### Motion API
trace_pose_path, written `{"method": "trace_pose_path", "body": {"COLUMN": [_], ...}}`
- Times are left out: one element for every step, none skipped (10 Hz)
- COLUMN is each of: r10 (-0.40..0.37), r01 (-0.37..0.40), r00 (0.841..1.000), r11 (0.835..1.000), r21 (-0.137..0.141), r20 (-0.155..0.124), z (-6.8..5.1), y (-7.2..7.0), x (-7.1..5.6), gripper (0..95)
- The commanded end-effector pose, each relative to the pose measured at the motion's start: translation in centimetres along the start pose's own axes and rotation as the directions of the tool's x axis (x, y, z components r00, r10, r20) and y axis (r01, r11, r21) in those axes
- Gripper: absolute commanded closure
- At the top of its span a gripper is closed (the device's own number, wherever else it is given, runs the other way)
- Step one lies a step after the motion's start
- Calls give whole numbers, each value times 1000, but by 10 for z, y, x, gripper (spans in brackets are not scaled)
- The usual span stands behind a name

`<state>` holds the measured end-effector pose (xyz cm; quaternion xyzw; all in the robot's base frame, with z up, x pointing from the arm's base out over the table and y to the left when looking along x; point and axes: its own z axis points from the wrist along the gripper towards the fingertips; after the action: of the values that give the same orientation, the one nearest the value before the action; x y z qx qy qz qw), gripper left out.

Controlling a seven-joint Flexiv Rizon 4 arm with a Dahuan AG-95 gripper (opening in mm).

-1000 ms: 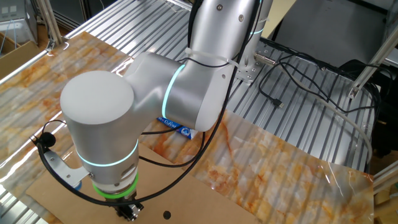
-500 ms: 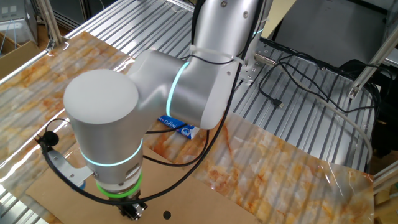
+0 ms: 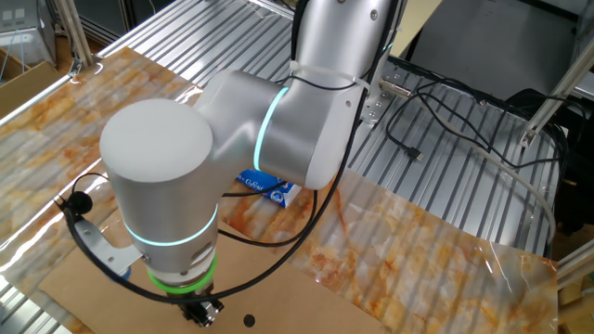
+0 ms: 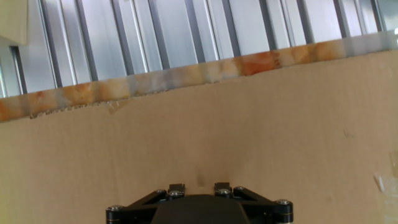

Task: Grab the block and place it at the designated location

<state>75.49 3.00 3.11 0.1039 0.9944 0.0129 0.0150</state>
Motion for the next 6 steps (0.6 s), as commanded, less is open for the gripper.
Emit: {"method": "trace_pose_path", "body": {"r10": [3,8,13,18,25,28], "r01": [-3,-8,-13,-18,-25,-28], "r00": [1000,1000,1000,1000,1000,1000], "r11": [1000,1000,1000,1000,1000,1000], "r21": [2,-5,-9,-7,-5,-4], "r20": [5,8,7,8,8,8], "z": [-3,-3,-3,-3,-3,-3], "y": [1,1,1,1,1,1], "x": [4,4,4,4,4,4], "gripper": [950,950,950,950,950,950]}}
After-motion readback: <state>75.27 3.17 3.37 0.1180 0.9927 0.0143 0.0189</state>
